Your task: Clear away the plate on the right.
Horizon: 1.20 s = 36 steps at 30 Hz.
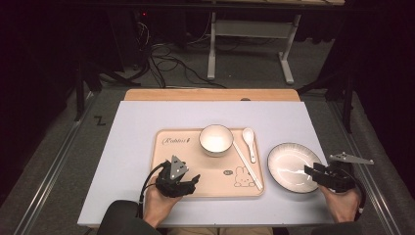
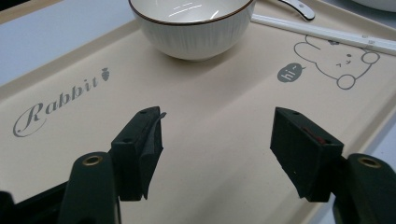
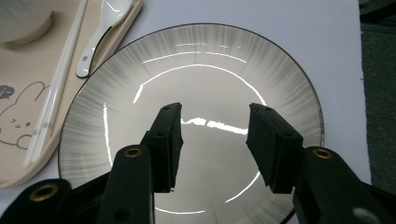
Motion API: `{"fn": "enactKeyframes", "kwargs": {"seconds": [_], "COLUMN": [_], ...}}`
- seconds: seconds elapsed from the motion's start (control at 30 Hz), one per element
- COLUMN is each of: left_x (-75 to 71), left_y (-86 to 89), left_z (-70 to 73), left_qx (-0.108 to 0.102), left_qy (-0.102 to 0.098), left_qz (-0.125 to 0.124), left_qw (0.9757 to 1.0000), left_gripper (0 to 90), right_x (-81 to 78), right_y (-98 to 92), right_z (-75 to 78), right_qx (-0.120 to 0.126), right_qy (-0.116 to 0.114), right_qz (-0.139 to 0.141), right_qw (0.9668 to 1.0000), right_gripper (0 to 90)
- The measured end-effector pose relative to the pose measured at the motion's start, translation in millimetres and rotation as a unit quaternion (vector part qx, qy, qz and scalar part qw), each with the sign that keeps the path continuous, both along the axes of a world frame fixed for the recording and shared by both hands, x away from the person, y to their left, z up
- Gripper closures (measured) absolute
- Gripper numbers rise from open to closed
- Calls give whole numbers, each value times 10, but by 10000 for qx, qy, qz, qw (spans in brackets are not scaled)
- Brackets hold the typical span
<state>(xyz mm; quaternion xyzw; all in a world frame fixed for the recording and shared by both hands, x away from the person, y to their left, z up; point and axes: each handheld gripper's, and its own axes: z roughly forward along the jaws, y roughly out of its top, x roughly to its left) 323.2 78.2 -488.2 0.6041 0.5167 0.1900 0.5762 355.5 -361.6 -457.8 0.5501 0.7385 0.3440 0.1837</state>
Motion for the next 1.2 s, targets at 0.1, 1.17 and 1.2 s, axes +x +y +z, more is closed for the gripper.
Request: {"fn": "enactKeyframes", "kwargs": {"seconds": [0.1, 1.17, 1.2], "left_x": [-9, -95, -101], "left_y": [8, 79, 86], "left_z": [-4, -45, -46], "left_qx": [44, 113, 141], "left_qy": [-23, 11, 24], "left_qz": [25, 358, 356], "left_qw": [10000, 9993, 9993], "left_gripper": [344, 346, 346], "right_x": [19, 385, 397], "right_y": [-34, -369, -366], "right_z": [11, -177, -188], "right_qx": [19, -11, 8], "right_qy": [-4, 566, 625], "right_qz": [-47, -358, -356], "right_qw": [10000, 9978, 9974], "right_gripper": [572, 639, 645]}}
